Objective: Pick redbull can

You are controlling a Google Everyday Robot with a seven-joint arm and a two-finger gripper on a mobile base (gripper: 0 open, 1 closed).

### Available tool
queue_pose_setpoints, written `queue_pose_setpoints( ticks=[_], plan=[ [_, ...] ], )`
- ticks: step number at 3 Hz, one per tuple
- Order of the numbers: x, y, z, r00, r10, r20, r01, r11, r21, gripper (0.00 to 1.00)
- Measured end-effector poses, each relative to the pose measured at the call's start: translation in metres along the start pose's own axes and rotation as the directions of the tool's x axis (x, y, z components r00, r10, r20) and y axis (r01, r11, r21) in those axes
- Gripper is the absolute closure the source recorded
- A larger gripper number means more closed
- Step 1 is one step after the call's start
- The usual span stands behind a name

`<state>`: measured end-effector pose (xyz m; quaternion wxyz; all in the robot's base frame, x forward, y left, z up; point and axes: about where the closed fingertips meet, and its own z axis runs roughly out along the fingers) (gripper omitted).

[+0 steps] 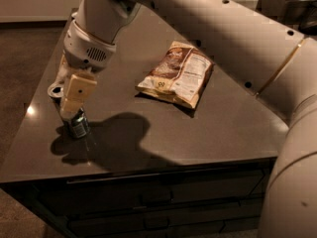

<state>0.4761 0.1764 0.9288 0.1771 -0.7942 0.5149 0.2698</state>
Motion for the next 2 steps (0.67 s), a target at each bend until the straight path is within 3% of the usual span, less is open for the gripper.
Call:
queue_pose_setpoints(
  ticks=[2],
  plan=[
    [-0.004,-0.007,-0.036,0.999,0.018,0.027,-0.019,0.9985,0.051,0.86]
  ],
)
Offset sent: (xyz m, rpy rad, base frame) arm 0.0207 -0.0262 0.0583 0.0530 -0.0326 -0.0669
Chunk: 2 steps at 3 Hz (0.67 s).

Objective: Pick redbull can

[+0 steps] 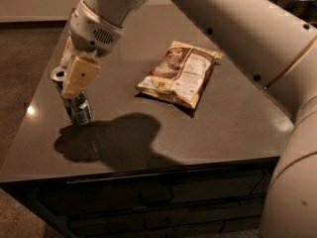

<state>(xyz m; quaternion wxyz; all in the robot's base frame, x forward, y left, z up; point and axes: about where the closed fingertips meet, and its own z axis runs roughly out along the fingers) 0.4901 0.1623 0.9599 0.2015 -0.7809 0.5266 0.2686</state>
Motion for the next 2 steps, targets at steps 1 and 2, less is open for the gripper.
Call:
queue_pose_setpoints(
  ticks=[1,2],
  plan=[
    [-0.015,-0.001,-0.021,1.0,-0.02,0.02,0.02,0.9995,0.023,1.0],
    [-0.036,-0.004,-0.053,0.998,-0.039,0.053,0.036,0.9972,0.065,1.0]
  ],
)
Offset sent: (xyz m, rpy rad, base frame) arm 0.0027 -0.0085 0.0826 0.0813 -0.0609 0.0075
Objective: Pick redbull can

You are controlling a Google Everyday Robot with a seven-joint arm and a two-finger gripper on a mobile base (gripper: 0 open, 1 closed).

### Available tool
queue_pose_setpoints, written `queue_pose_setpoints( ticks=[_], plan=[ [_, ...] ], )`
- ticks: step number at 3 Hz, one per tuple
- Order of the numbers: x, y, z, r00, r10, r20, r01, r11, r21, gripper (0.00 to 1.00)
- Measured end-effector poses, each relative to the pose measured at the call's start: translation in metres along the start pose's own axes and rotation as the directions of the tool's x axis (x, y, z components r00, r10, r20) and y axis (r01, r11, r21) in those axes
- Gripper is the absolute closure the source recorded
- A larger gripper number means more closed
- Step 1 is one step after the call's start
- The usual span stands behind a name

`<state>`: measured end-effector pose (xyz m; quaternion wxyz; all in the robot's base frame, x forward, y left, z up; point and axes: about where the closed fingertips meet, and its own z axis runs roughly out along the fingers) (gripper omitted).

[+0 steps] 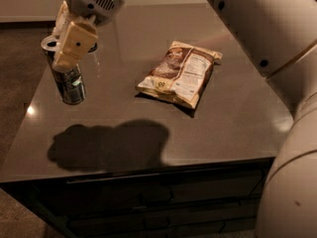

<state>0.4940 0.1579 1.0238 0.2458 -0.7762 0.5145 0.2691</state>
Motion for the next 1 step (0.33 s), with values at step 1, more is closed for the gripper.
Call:
queue_pose_setpoints(
  ticks=[1],
  plan=[
    [0.0,0.0,0.0,1.0,0.0,0.0,0.0,1.0,0.0,1.0]
  ],
)
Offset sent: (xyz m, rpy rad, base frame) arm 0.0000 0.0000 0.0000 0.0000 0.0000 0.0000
